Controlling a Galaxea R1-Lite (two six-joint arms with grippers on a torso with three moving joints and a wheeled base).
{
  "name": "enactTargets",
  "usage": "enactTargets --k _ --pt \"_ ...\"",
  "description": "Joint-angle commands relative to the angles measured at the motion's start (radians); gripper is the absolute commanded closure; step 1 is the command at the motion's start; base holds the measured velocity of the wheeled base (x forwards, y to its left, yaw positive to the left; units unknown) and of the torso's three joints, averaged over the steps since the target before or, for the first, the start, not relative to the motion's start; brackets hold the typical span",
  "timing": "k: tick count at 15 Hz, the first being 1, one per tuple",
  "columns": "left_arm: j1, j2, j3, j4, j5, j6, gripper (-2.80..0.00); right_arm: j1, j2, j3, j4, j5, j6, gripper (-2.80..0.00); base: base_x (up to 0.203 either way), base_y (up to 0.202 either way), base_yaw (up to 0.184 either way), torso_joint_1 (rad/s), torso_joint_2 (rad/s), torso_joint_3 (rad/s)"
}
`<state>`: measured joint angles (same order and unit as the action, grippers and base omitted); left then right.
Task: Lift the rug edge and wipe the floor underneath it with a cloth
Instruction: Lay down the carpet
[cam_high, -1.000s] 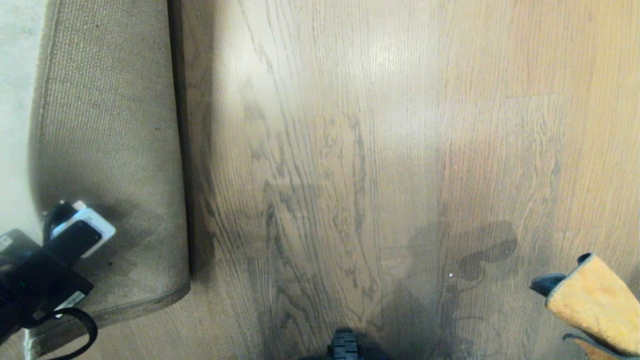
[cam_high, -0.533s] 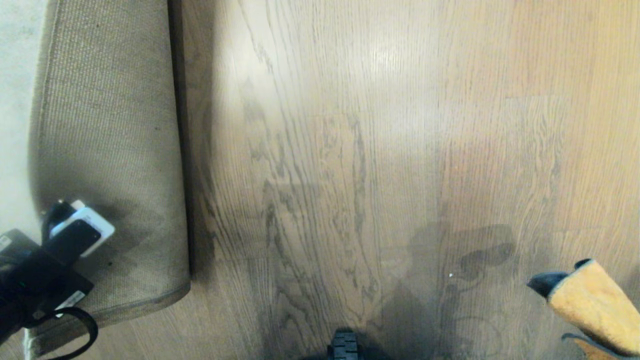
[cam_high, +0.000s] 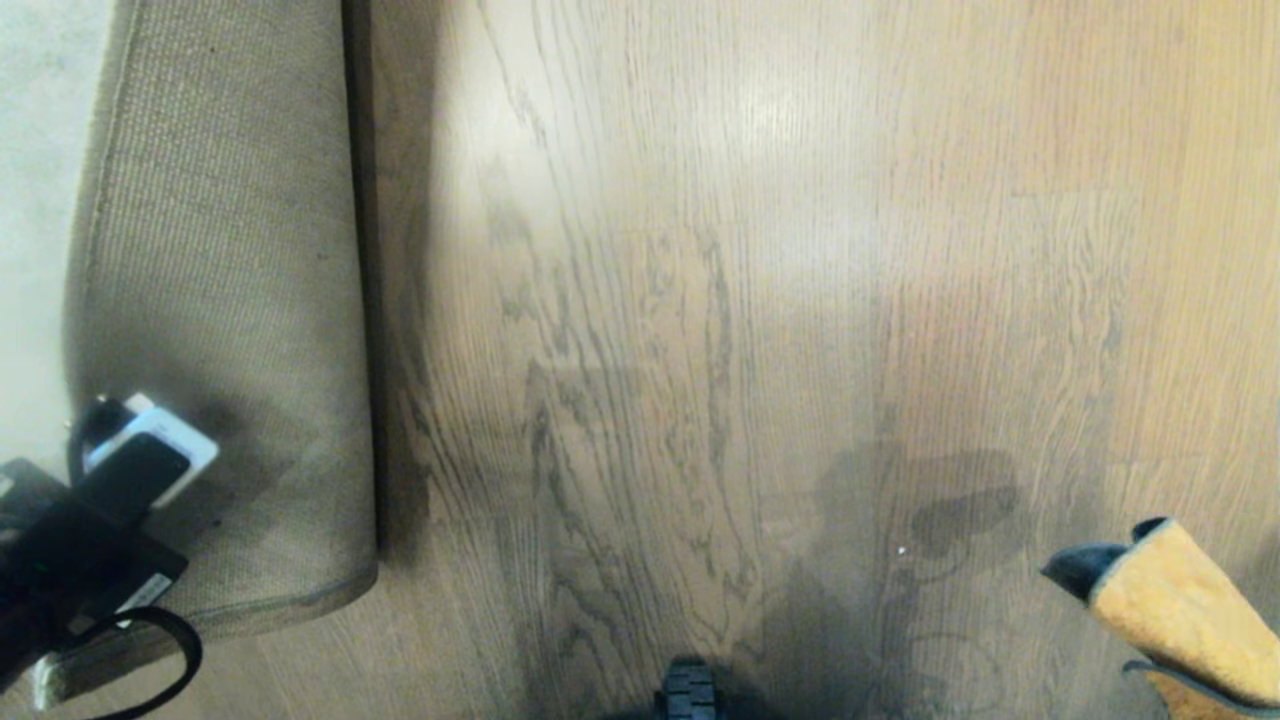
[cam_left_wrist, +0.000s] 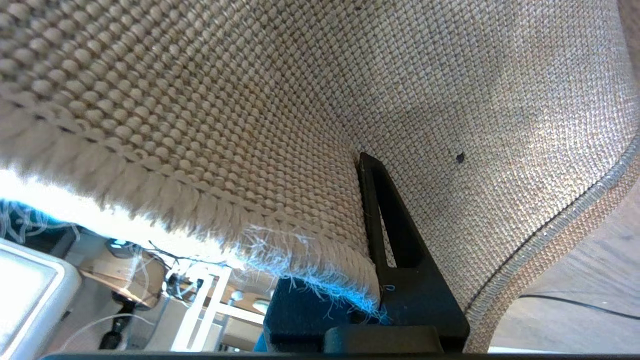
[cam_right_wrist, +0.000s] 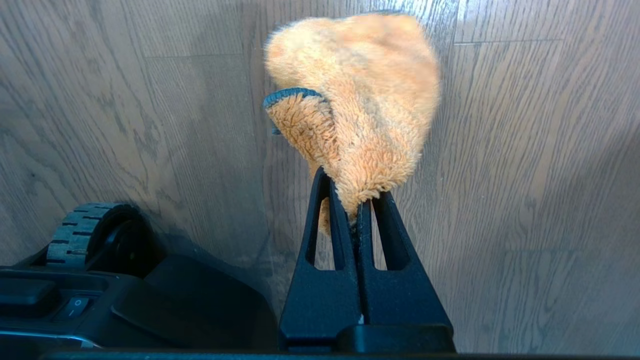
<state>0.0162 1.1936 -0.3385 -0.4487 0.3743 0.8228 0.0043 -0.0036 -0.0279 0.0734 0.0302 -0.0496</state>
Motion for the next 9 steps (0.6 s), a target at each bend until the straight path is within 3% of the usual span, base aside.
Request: enactTargets --k 1,6,9 --pt "0.001 -0.003 0.005 -0.004 0.000 -0.005 0.00 0.000 0.004 0.000 0.000 0.000 -0.001 0.00 0.000 0.000 0.000 0.000 0.00 0.000" --pt "-0.004 -0.004 0.012 0.001 -0.001 -0.062 0.00 0.000 0.004 0.000 0.000 0.000 -0.001 0.00 0.000 0.000 0.000 0.000 0.00 0.000" --pt "-0.069 -0.003 0.056 0.001 -0.003 -0.085 0.00 0.000 0.004 0.000 0.000 0.000 -0.001 0.00 0.000 0.000 0.000 0.000 0.00 0.000"
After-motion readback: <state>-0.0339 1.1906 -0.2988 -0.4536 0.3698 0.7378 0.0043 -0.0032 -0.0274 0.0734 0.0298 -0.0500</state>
